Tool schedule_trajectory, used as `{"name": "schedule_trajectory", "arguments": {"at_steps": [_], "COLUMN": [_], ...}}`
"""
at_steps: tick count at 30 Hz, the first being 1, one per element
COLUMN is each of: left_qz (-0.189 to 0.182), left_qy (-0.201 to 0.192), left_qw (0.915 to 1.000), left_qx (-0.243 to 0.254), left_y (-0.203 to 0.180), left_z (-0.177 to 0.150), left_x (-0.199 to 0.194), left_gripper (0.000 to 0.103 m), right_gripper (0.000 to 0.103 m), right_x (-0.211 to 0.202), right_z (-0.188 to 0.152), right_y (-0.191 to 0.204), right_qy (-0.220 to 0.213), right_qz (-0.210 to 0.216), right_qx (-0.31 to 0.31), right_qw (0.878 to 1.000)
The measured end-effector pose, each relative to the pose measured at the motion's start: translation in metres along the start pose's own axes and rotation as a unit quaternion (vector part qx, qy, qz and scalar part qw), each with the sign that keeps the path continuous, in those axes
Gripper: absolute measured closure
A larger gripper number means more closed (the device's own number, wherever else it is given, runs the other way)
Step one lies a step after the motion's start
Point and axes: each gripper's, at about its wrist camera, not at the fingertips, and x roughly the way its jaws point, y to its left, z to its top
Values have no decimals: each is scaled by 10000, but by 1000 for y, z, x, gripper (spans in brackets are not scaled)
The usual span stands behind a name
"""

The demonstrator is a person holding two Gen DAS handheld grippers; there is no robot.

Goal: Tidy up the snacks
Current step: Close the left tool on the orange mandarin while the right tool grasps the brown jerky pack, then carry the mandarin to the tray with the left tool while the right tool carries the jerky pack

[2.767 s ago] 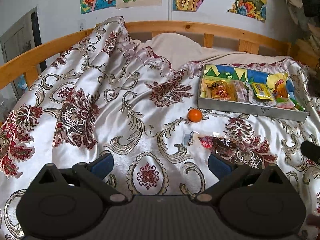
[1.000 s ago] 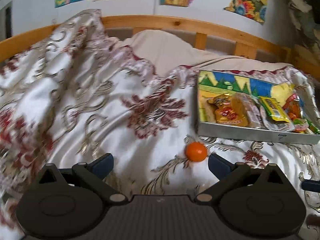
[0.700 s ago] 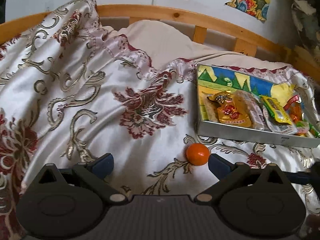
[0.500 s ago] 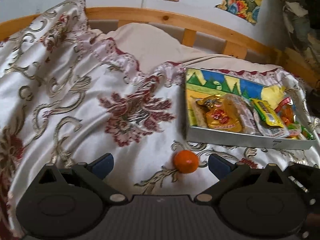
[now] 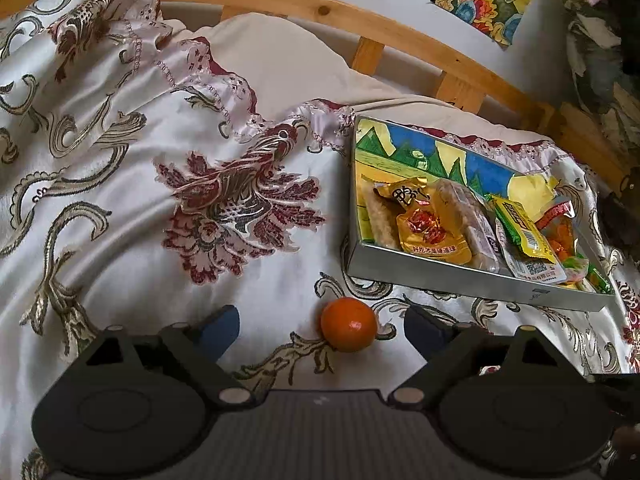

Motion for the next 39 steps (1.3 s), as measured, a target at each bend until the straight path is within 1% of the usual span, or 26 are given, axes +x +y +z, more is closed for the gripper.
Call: {"name": "schedule_trajectory", "arguments": {"at_steps": [2, 3, 4, 6, 7, 8, 9, 10, 12, 18, 19, 20, 21, 22, 23, 25, 29, 30, 35, 37, 39], "left_qz": [22, 32, 33, 39, 59, 68, 47, 18, -15, 135, 138, 152, 178, 209, 243, 301, 287, 274, 223, 233, 162], "left_qy": [5, 8, 11, 13, 6, 4, 7, 12, 35, 77, 82, 95, 112, 125, 133, 140, 198, 209, 248, 231, 224], "left_qw": [10000, 9999, 9998, 9995, 9993, 9993, 9992, 9993, 9994, 9989, 9987, 9985, 9982, 9978, 9974, 9968, 9980, 9984, 9994, 9994, 9995], "left_qx": [89, 143, 195, 304, 356, 380, 392, 384, 340, 447, 476, 522, 562, 619, 671, 727, 521, 439, 42, -57, -169], "left_y": [-3, -5, -7, -12, -14, -15, -16, -16, -15, -19, -20, -22, -23, -25, -27, -30, -28, -27, -22, -22, -22], "left_z": [-1, -2, -2, -3, -3, -3, -3, -2, -2, -5, -5, -6, -7, -7, -8, -8, -7, -7, -7, -9, -13], "left_x": [1, 2, 3, 5, 6, 7, 7, 8, 9, 13, 13, 13, 13, 13, 13, 12, 8, 7, -4, -10, -16], "left_gripper": [13, 16, 18, 23, 27, 28, 32, 35, 40, 55, 60, 63, 66, 68, 68, 69, 69, 69, 69, 69, 69], "right_gripper": [65, 66, 71, 73, 73, 73, 70, 63, 59, 57, 57, 58, 63, 73, 78, 82, 85, 88, 88, 88, 89], "right_x": [-8, -12, -16, -21, -23, -23, -24, -24, -23, -6, -4, -1, 1, 3, 3, 1, -12, -16, -32, -38, -45], "right_z": [-8, -12, -18, -28, -31, -32, -31, -29, -24, -13, -12, -10, -9, -7, -6, -8, -11, -11, -12, -14, -17], "right_y": [-5, -6, -6, -7, -9, -10, -7, -4, 4, 21, 24, 26, 27, 28, 28, 28, 24, 23, 17, 14, 11], "right_qy": [36, 22, -37, -181, -246, -286, -327, -359, -396, -448, -472, -503, -526, -534, -543, -554, -628, -646, -677, -731, -796], "right_qz": [-128, -198, -346, -479, -442, -419, -439, -464, -560, -712, -734, -764, -826, -890, -900, -906, -975, -970, -856, -803, -773], "right_qx": [342, 477, 629, 899, 1017, 1028, 908, 750, 357, -437, -521, -587, -633, -658, -659, -630, -507, -443, -35, 229, 518], "right_qw": [9993, 9987, 9974, 9946, 9935, 9934, 9944, 9955, 9970, 9955, 9948, 9941, 9932, 9924, 9923, 9923, 9920, 9922, 9940, 9938, 9925]}}
